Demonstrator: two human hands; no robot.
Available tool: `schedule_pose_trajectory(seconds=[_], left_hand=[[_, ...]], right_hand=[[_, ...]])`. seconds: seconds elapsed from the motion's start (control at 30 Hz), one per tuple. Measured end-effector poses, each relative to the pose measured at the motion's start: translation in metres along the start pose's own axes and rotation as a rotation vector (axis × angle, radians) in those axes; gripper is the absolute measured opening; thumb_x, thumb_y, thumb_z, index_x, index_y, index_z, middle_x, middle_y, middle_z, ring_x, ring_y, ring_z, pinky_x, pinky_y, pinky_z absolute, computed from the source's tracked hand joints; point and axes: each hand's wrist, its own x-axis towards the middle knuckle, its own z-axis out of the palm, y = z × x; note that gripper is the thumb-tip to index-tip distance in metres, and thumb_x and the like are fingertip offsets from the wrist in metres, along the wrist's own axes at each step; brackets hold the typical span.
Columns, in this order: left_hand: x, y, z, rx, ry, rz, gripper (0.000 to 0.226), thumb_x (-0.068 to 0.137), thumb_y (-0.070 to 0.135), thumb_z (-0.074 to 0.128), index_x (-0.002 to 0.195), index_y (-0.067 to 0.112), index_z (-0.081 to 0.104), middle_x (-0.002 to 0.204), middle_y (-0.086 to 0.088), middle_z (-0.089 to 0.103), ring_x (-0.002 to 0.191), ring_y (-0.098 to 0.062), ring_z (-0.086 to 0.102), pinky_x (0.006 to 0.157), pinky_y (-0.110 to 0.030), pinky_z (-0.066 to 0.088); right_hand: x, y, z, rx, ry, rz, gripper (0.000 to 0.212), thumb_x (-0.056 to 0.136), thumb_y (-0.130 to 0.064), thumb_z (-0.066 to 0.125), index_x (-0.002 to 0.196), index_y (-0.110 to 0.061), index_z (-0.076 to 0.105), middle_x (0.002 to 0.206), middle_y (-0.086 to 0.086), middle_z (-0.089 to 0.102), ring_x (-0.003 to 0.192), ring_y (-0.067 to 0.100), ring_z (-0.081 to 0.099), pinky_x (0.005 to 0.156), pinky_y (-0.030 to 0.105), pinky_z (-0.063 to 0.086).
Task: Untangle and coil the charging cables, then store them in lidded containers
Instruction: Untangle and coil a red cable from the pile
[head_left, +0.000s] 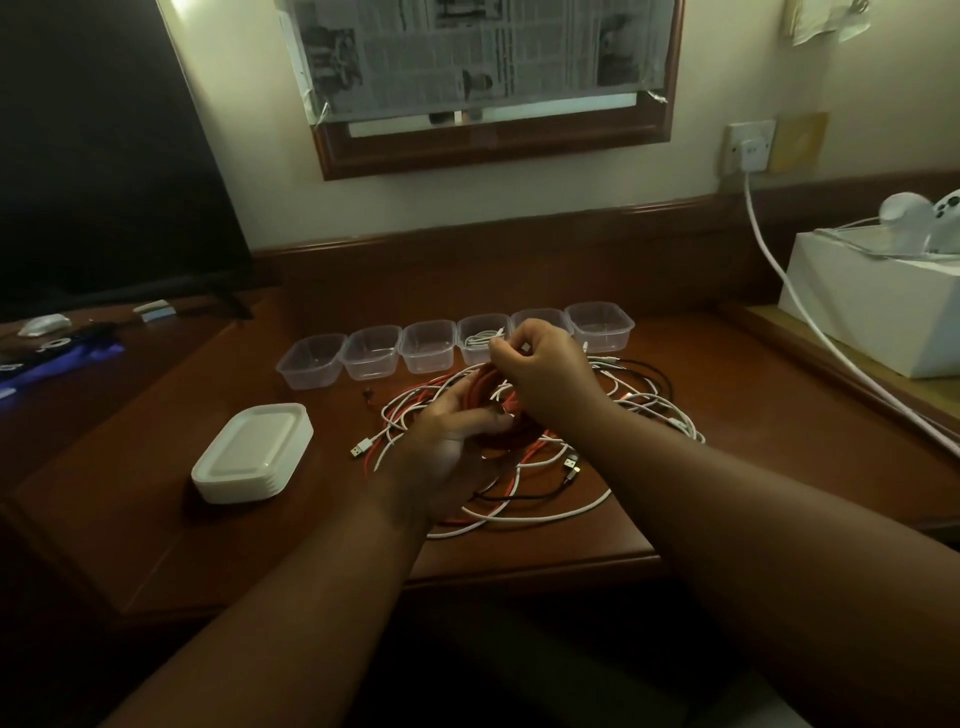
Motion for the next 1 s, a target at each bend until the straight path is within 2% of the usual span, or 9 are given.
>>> schedule_pose_trajectory(seconds=[0.13,0.27,0.4,0.57,0.67,0.73,0.8,0.87,1.0], left_hand=[[0.0,0.002,0.008,0.186,0.126,0.042,0.046,0.093,-0.01,0.041,0.124,0.02,0.059,0.117,-0.016,0.068,0.105,-0.035,0.07,0.088,-0.048,0.058],[-0.007,0.011,0.006,0.563,0.14,-0.004,0.043,0.098,-0.004,0.039,0.125,0.024,0.054,0.122,-0.012,0.065,0.11,-0.028,0.066,0.091,-0.044,0.058],[-0.017,0.024,-0.002,1.034,0.167,-0.002,0.028,0.102,0.009,0.046,0.115,0.03,0.059,0.105,0.004,0.069,0.099,-0.019,0.067,0.095,-0.045,0.054],[-0.028,0.027,-0.005,0.714,0.224,0.08,0.028,0.104,0.011,0.045,0.104,0.02,0.071,0.093,0.0,0.076,0.095,-0.016,0.071,0.087,-0.035,0.058],[-0.03,0.024,-0.002,0.546,0.169,0.097,0.029,0.105,0.014,0.041,0.097,0.01,0.069,0.066,-0.003,0.059,0.072,-0.015,0.065,0.073,-0.027,0.052],[-0.03,0.023,0.002,0.406,0.142,0.094,0.033,0.105,0.016,0.038,0.087,0.005,0.063,0.062,-0.002,0.049,0.068,-0.016,0.055,0.069,-0.026,0.048],[-0.029,0.02,0.005,0.43,0.157,0.103,0.037,0.105,0.018,0.036,0.077,0.006,0.057,0.072,-0.003,0.057,0.075,-0.016,0.057,0.071,-0.025,0.049],[-0.027,0.017,0.009,0.403,0.156,0.122,0.045,0.105,0.018,0.036,0.065,0.009,0.053,0.08,-0.008,0.063,0.083,-0.016,0.063,0.081,-0.028,0.051],[-0.026,0.016,0.011,0.321,0.115,0.163,0.05,0.098,0.03,0.049,0.051,0.014,0.043,0.054,-0.007,0.039,0.058,-0.019,0.054,0.069,-0.031,0.048]], right_hand=[[0.001,0.001,-0.004,-0.024,0.028,0.009,0.019,0.097,-0.03,0.058,0.08,-0.021,0.055,0.07,-0.001,0.058,0.061,0.012,0.056,0.057,0.027,0.046],[0.0,-0.001,-0.003,-0.114,-0.003,-0.041,0.018,0.096,-0.03,0.059,0.08,-0.021,0.055,0.071,0.001,0.06,0.07,0.024,0.064,0.065,0.04,0.055],[0.003,-0.004,-0.014,-0.129,0.02,-0.051,0.017,0.096,-0.03,0.059,0.082,-0.023,0.054,0.076,0.001,0.062,0.068,0.014,0.062,0.057,0.028,0.05],[0.011,-0.003,-0.036,0.155,0.055,0.277,0.019,0.097,-0.034,0.057,0.088,-0.017,0.059,0.079,0.003,0.061,0.071,0.016,0.057,0.064,0.032,0.05],[0.009,-0.001,-0.042,0.336,0.047,0.457,0.019,0.097,-0.033,0.057,0.088,-0.016,0.06,0.076,0.003,0.057,0.068,0.017,0.055,0.06,0.034,0.05],[0.009,0.002,-0.049,0.347,0.062,0.495,0.019,0.096,-0.034,0.058,0.088,-0.016,0.06,0.077,0.004,0.057,0.068,0.018,0.055,0.065,0.036,0.052],[0.008,0.003,-0.055,0.338,0.069,0.499,0.02,0.095,-0.035,0.059,0.089,-0.016,0.06,0.079,0.004,0.057,0.073,0.02,0.057,0.075,0.041,0.057],[0.005,0.001,-0.058,0.284,0.062,0.458,0.021,0.095,-0.035,0.059,0.085,-0.017,0.059,0.078,0.004,0.058,0.073,0.02,0.058,0.072,0.039,0.056],[0.004,-0.004,-0.062,0.197,0.094,0.364,0.024,0.094,-0.035,0.061,0.077,-0.018,0.061,0.066,0.0,0.055,0.06,0.015,0.049,0.063,0.036,0.043]])
